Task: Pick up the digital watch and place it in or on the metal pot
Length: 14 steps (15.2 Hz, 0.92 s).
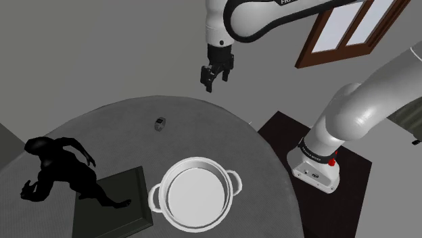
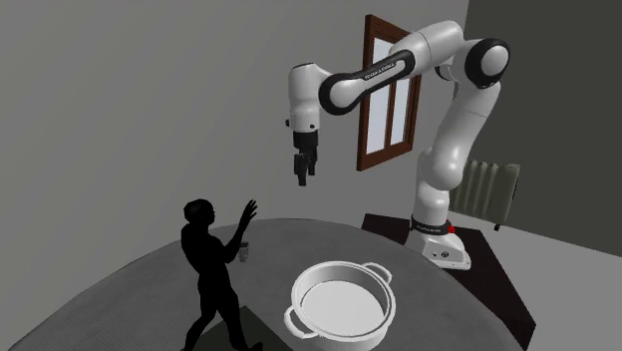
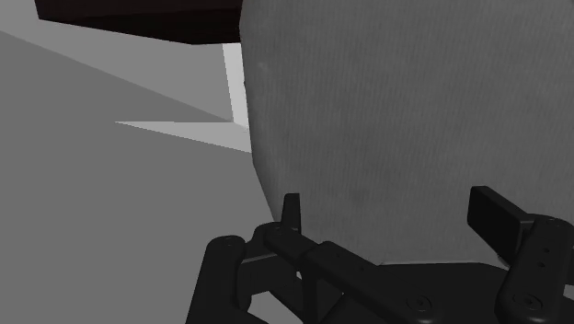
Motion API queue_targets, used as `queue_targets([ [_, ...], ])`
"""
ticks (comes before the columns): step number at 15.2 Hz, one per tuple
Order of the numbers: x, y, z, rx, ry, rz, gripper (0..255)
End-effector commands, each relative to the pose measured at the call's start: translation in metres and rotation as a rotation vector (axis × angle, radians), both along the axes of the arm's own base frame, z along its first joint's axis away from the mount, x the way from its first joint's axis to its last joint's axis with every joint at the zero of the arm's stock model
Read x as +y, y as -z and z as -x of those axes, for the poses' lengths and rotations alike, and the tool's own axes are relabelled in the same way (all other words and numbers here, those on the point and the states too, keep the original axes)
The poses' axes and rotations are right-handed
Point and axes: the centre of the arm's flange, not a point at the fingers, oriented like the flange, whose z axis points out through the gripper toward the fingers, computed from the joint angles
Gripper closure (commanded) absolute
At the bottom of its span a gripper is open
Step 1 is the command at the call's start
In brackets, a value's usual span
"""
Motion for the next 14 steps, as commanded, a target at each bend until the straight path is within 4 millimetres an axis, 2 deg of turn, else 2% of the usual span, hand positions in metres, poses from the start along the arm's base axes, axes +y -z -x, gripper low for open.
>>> queue_targets([
  [1,0.019,0.011,-0.011,-0.002,-0.002,0.002,0],
  [14,0.146,0.099,-0.089,-0.015,-0.021,0.024,0],
])
